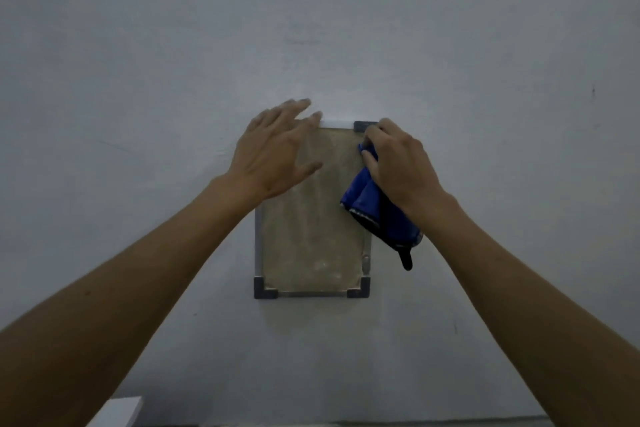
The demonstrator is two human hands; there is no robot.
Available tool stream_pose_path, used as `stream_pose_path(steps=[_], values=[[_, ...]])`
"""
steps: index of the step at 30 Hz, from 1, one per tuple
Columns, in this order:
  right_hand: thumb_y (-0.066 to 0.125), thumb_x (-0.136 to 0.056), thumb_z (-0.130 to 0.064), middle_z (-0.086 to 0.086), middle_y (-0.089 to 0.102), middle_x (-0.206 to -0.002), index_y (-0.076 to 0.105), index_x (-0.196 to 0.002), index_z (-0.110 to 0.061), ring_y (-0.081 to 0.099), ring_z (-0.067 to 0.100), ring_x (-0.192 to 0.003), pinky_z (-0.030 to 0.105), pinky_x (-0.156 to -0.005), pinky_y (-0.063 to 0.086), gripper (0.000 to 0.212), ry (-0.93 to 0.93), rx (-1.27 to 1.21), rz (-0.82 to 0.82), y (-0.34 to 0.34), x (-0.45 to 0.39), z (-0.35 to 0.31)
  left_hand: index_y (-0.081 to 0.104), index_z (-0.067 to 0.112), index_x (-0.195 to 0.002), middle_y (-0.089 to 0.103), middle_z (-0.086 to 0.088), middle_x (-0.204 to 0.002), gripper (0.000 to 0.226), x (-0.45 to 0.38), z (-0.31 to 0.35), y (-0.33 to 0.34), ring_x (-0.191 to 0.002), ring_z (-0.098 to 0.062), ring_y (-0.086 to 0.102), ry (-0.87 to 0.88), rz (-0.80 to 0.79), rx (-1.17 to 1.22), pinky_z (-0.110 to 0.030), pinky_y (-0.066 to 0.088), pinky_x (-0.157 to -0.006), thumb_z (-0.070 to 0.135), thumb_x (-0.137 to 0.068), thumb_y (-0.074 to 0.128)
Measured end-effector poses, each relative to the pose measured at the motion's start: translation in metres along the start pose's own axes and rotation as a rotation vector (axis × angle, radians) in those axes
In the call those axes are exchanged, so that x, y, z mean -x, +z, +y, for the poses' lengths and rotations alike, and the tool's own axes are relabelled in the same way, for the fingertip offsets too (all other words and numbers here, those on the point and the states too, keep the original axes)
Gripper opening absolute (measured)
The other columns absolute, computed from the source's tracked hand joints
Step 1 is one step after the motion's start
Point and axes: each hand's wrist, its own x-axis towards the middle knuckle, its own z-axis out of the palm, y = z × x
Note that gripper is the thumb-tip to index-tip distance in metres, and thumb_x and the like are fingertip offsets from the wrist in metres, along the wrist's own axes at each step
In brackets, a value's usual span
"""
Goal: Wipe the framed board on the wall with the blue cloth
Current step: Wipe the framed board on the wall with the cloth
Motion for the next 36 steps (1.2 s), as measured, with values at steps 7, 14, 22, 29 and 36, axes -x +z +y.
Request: stream_pose_path(steps=[7,14,22,29,36], values=[[0.059,-0.094,-0.011,0.009,0.057,-0.097,0.059,-0.092,-0.005,0.058,0.027,-0.081,0.042,-0.073,0.052,0.007,0.013,-0.029,-0.099,0.003,0.009,0.004,0.019,0.028,-0.16,0.024,0.0,-0.166,0.091,0.006,0.003,0.021,-0.155,-0.021,0.016,-0.064,0.018,-0.002,-0.058,0.003,-0.124,0.074,-0.087,0.048],[0.06,-0.095,-0.014,0.007,0.056,-0.094,0.057,-0.092,-0.006,0.056,0.022,-0.074,0.039,-0.07,0.053,0.009,0.018,-0.041,0.059,-0.007,-0.018,0.001,0.026,0.028,-0.158,0.034,0.0,-0.161,0.091,0.006,0.003,0.02,-0.152,-0.021,0.025,-0.06,0.06,-0.008,-0.058,0.003,-0.124,0.073,-0.084,0.054],[0.057,-0.093,-0.007,0.002,0.051,-0.086,0.06,-0.091,-0.005,0.054,0.024,-0.07,0.034,-0.062,0.043,0.004,0.063,0.014,0.028,0.003,-0.017,-0.007,0.028,0.029,-0.157,0.038,0.003,-0.156,0.089,0.006,-0.002,0.021,-0.15,-0.019,0.028,-0.043,0.062,0.002,-0.057,0.002,-0.125,0.073,-0.084,0.054],[0.06,-0.09,-0.008,0.007,0.057,-0.083,0.057,-0.079,-0.006,0.056,0.025,-0.071,0.041,-0.067,0.051,0.012,0.021,-0.043,-0.157,0.009,0.024,0.003,0.018,0.027,-0.159,0.028,0.0,-0.161,0.103,0.006,-0.002,0.022,-0.154,-0.022,0.018,-0.035,0.005,-0.005,-0.058,0.001,-0.124,0.079,-0.078,0.055],[0.063,-0.089,-0.012,0.0,0.056,-0.081,0.056,-0.078,-0.011,0.054,0.018,-0.069,0.031,-0.064,0.047,0.013,0.03,-0.126,-0.281,0.024,0.067,0.007,0.02,0.028,-0.159,0.029,-0.002,-0.16,0.103,0.004,-0.003,0.019,-0.153,-0.023,0.02,-0.039,-0.007,0.019,-0.059,0.001,-0.124,0.078,-0.077,0.058]])
